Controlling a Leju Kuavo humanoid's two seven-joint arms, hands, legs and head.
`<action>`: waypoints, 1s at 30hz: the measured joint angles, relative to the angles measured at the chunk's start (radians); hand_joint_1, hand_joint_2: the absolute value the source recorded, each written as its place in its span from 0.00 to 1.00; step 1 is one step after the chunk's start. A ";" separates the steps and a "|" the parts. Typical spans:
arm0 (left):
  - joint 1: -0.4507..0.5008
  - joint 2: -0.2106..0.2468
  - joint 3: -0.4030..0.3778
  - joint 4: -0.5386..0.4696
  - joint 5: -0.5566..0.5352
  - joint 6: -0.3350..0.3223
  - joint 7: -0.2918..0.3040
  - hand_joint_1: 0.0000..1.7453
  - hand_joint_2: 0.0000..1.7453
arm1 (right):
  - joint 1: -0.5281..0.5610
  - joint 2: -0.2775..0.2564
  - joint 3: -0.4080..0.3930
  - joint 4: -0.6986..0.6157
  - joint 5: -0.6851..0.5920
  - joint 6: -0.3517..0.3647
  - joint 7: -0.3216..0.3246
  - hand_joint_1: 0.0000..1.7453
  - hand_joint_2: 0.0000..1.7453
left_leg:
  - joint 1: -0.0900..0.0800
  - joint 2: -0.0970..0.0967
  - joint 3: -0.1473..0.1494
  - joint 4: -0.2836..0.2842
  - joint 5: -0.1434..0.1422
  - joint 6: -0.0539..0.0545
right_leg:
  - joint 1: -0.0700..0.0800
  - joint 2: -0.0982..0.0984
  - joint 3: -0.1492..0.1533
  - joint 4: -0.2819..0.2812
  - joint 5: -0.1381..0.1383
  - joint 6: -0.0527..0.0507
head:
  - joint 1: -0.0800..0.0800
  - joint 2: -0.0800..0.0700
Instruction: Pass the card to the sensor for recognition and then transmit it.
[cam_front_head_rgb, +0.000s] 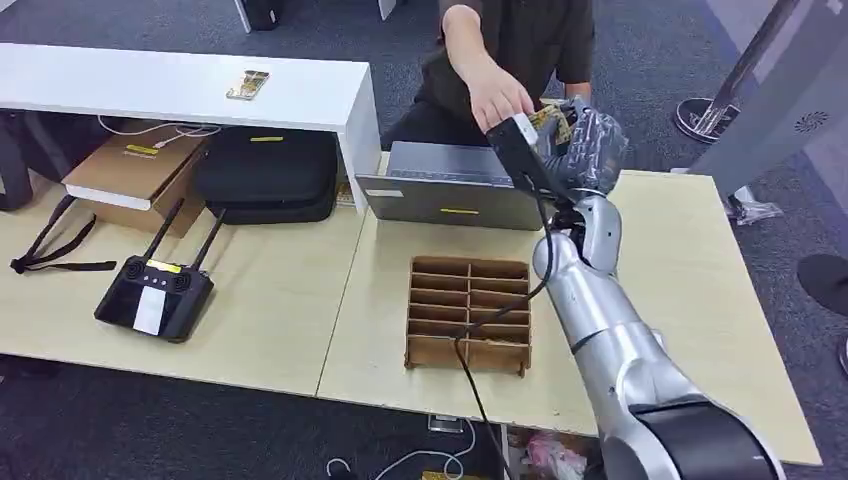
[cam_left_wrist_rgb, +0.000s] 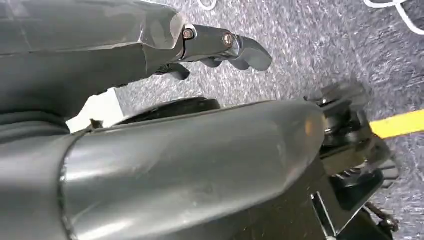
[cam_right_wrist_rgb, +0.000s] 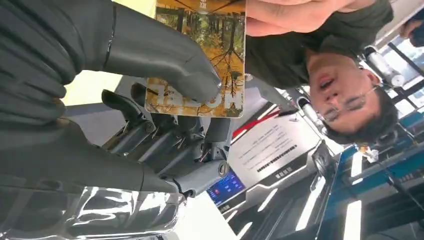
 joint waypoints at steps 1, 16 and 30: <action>0.001 -0.001 -0.003 0.000 0.006 0.003 -0.002 0.00 0.00 | 0.000 0.000 0.000 0.007 0.006 -0.005 0.002 1.00 1.00 | 0.000 0.000 0.000 0.000 0.000 0.000 | 0.000 0.000 0.000 0.000 0.000 0.000 | 0.000 0.000; 0.007 -0.008 -0.040 0.000 0.040 0.026 -0.008 0.00 0.00 | -0.002 0.000 0.000 0.026 0.027 -0.008 0.012 0.00 1.00 | 0.000 0.000 0.000 0.000 0.000 0.000 | 0.000 0.000 0.000 0.000 0.000 0.000 | 0.000 0.000; 0.015 -0.008 -0.092 0.000 0.050 0.042 -0.008 0.00 0.00 | 0.013 -0.002 -0.011 0.010 0.031 -0.008 0.017 0.00 1.00 | 0.000 0.000 0.000 0.000 0.000 0.000 | 0.000 0.000 0.000 0.000 0.000 0.000 | 0.000 0.000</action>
